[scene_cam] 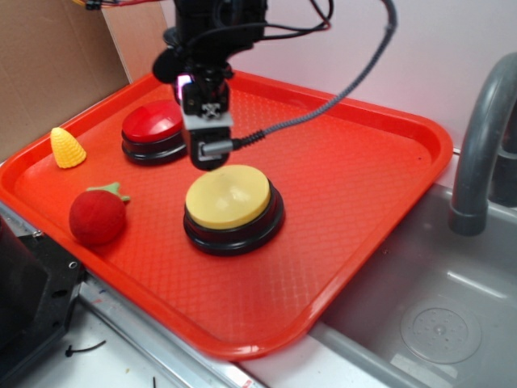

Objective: Push the yellow button.

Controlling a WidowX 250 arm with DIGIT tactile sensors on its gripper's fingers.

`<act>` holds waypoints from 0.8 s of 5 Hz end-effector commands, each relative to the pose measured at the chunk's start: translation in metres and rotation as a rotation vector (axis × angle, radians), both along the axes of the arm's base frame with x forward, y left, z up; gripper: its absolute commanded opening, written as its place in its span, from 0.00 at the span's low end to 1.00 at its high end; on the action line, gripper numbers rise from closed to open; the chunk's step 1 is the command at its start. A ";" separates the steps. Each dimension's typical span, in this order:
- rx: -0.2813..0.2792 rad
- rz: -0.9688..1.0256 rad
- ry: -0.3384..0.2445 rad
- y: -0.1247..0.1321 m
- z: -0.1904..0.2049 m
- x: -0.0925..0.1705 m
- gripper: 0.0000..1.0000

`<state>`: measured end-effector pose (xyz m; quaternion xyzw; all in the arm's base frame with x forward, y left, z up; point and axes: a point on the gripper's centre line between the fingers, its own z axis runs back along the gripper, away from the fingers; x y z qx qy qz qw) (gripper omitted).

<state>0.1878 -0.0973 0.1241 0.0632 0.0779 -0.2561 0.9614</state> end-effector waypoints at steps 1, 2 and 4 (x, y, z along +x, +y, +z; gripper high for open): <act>-0.060 0.023 -0.047 0.001 0.023 -0.003 1.00; -0.041 0.039 0.002 0.002 0.028 0.000 1.00; -0.042 0.033 0.006 0.003 0.037 0.003 1.00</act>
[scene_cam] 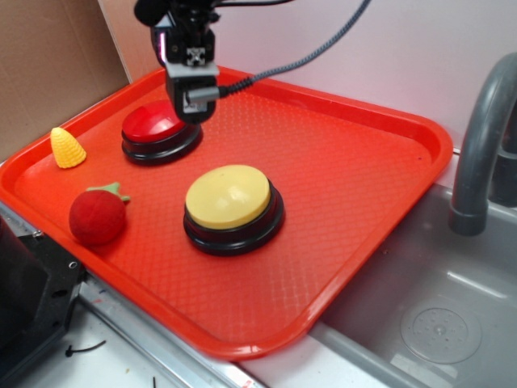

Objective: Push the yellow button.

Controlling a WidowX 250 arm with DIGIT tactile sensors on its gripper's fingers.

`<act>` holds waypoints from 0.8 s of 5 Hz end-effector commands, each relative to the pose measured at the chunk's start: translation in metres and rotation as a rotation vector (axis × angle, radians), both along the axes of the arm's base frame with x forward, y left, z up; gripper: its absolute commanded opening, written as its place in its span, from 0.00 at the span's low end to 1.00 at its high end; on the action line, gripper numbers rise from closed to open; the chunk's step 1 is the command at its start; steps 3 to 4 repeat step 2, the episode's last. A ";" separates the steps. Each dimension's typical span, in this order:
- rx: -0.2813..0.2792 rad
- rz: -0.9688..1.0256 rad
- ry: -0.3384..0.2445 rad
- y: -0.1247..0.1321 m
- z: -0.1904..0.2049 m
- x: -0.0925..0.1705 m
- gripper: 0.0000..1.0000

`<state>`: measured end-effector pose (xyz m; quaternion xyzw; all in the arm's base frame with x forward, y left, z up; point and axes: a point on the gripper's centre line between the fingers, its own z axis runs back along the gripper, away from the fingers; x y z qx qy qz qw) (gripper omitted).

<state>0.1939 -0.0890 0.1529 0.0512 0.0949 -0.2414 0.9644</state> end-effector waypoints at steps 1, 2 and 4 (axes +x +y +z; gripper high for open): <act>-0.029 0.001 -0.033 -0.006 0.011 -0.003 1.00; -0.029 0.011 -0.053 -0.006 0.015 -0.006 1.00; -0.029 0.011 -0.053 -0.006 0.015 -0.006 1.00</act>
